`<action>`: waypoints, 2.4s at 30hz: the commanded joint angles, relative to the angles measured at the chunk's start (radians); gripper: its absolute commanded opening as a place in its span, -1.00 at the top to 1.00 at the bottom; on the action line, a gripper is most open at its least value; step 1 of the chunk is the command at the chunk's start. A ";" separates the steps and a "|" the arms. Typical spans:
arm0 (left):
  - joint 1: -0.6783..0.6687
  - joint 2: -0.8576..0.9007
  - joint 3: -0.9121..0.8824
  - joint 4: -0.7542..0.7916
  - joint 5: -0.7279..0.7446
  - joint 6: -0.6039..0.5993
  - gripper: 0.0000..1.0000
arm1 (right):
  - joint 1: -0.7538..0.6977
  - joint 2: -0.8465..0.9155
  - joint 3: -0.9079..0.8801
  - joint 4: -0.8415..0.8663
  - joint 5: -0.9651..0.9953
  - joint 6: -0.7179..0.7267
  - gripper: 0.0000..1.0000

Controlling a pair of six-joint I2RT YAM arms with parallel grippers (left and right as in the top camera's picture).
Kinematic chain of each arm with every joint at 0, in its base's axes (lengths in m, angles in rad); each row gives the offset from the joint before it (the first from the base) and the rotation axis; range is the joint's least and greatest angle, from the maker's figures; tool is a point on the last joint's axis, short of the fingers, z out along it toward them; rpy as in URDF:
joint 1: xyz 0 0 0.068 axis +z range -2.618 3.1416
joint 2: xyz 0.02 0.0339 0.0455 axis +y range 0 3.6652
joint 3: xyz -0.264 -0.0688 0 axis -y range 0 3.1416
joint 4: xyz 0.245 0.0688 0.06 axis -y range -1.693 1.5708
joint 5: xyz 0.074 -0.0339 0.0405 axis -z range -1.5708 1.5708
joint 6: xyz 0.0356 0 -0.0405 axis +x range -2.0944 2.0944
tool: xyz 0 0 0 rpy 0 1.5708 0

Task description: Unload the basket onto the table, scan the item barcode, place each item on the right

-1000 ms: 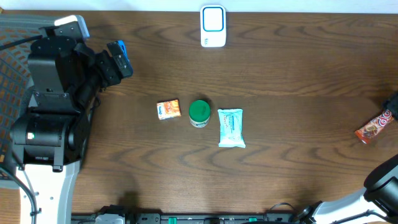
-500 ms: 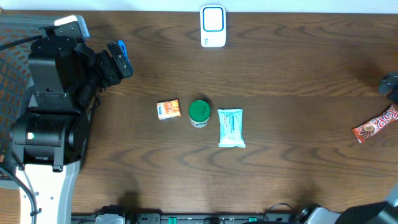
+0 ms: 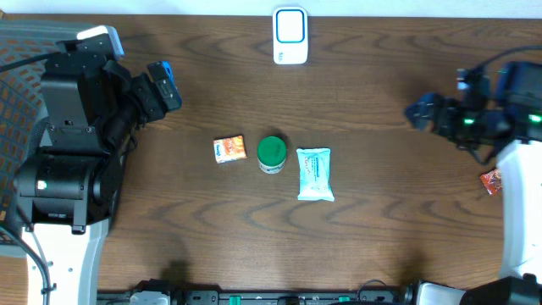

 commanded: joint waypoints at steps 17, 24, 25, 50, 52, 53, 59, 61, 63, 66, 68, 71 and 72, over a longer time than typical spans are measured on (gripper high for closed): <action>0.005 0.006 0.011 -0.002 -0.013 0.009 -0.96 | 0.521 0.001 -0.010 0.029 0.592 0.052 -0.98; 0.005 0.006 0.011 -0.002 -0.013 0.010 -0.96 | 0.649 0.001 -0.033 0.035 0.729 0.051 -0.98; 0.005 0.006 0.011 -0.002 -0.013 0.010 -0.96 | 0.671 0.001 -0.041 0.038 0.729 0.051 -0.99; 0.005 0.006 0.011 -0.002 -0.013 0.010 -0.96 | 0.959 0.009 -0.380 0.415 0.983 -0.200 -0.98; 0.005 0.006 0.011 -0.002 -0.013 0.009 -0.96 | 0.989 0.016 -0.400 0.423 0.982 -0.214 -0.99; 0.005 0.006 0.011 -0.002 -0.013 0.009 -0.96 | 1.005 0.021 -0.410 0.423 0.982 -0.213 -0.98; 0.005 0.006 0.011 -0.002 -0.013 0.009 -0.96 | 1.106 0.076 -0.437 0.451 0.982 -0.222 -0.98; 0.005 0.006 0.011 -0.002 -0.013 0.009 -0.96 | 1.133 0.110 -0.437 0.454 0.983 -0.228 -0.99; 0.005 0.006 0.011 -0.002 -0.013 0.009 -0.96 | 1.162 0.155 -0.437 0.449 1.005 -0.229 -0.98; 0.005 0.006 0.011 -0.002 -0.013 0.009 -0.96 | 1.215 0.218 -0.437 0.446 1.027 -0.216 -0.99; 0.005 0.006 0.011 -0.002 -0.013 0.010 -0.96 | 1.245 0.247 -0.437 0.442 1.037 -0.212 -0.99; 0.005 0.006 0.011 -0.002 -0.013 0.010 -0.95 | 1.279 0.292 -0.437 0.430 1.064 -0.191 -0.98; 0.005 0.006 0.011 -0.002 -0.013 0.010 -0.96 | 1.280 0.303 -0.437 0.427 1.067 -0.190 -0.99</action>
